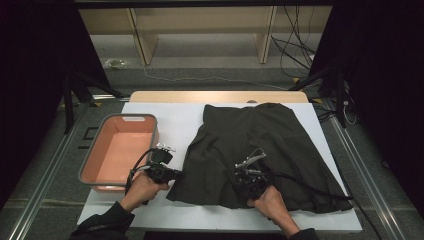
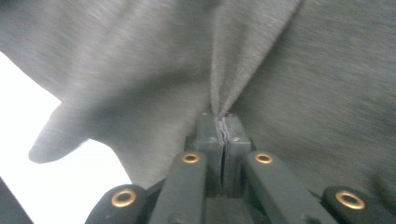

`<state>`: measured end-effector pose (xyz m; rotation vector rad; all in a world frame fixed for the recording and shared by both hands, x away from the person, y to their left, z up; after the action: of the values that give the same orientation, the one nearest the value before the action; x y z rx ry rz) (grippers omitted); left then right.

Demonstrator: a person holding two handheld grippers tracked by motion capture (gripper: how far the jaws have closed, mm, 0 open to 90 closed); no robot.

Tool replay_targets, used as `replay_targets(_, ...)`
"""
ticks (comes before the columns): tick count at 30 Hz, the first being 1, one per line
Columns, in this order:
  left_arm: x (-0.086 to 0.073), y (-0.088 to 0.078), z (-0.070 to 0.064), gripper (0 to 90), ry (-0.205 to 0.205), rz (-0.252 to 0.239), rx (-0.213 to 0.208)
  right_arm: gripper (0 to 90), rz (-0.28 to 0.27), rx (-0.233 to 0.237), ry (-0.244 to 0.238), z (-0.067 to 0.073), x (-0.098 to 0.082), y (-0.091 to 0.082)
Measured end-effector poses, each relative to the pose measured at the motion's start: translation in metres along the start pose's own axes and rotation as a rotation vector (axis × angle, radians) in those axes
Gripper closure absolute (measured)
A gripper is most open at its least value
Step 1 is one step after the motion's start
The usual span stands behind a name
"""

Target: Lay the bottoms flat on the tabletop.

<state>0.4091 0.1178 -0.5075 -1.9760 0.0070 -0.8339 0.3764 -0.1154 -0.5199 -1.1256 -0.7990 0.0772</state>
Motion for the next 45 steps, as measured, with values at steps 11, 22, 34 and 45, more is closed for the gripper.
replay_targets(11, -0.001, 0.0, -0.004, 85.5, 0.007, 0.01, -0.035, 61.6, -0.094, -0.005, 0.018, -0.005, 0.012, -0.015)
replay_targets(22, 0.001, -0.001, -0.004, 72.2, 0.01, -0.004, -0.044, 42.2, -0.239, -0.072, 0.061, -0.027, 0.031, -0.052)
replay_targets(34, 0.0, 0.0, -0.002, 37.2, -0.035, 0.021, -0.002, 30.2, -0.287, -0.074, 0.055, -0.044, 0.048, -0.065)
replay_targets(45, -0.002, 0.001, -0.004, 24.3, -0.051, 0.037, 0.011, 26.4, -0.308, -0.081, 0.066, -0.063, 0.068, -0.069)
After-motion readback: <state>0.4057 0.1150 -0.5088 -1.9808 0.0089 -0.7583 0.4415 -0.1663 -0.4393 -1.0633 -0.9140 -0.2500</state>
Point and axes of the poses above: each handheld gripper's, and its own axes: y roughly forward along the jaws, x roughly out of its top, z roughly to its left, the point moved 6 cm from there along y, roughly forward along the jaws, and after that the axes turned 2 degrees about -z, right-handed, at the moved point
